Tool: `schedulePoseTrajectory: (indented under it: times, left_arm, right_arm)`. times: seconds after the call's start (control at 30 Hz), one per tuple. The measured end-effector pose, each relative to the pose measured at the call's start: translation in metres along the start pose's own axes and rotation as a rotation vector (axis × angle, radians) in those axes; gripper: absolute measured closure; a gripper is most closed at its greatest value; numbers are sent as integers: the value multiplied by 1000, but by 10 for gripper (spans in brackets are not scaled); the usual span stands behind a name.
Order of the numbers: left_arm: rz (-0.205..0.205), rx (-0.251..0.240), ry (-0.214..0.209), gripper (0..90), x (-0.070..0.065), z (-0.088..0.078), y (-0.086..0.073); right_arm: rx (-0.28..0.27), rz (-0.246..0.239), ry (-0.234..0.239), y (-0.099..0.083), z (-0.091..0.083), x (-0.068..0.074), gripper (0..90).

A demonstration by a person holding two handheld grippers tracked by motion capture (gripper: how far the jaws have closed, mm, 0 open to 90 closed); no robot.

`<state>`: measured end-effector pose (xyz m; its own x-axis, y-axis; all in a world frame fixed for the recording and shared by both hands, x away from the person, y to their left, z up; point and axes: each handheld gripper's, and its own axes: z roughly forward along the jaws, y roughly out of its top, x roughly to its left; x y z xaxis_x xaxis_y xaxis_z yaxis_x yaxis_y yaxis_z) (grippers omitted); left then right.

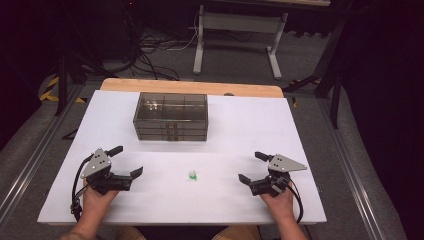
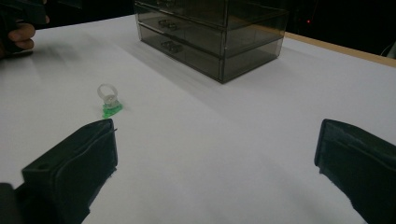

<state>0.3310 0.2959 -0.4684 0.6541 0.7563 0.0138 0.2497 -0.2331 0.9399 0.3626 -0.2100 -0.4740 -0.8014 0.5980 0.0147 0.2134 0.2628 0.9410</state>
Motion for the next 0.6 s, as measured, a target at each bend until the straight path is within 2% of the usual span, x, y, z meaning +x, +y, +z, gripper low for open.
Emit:
schedulePoseTrajectory:
  times: [0.13,0.6]
  left_arm:
    - [12,1,2,3,0,0,0]
    - [16,11,-13,21,-1,1,1]
  right_arm:
    - [0,3,4,0,0,0,0]
    - [8,2,10,-1,2,0,0]
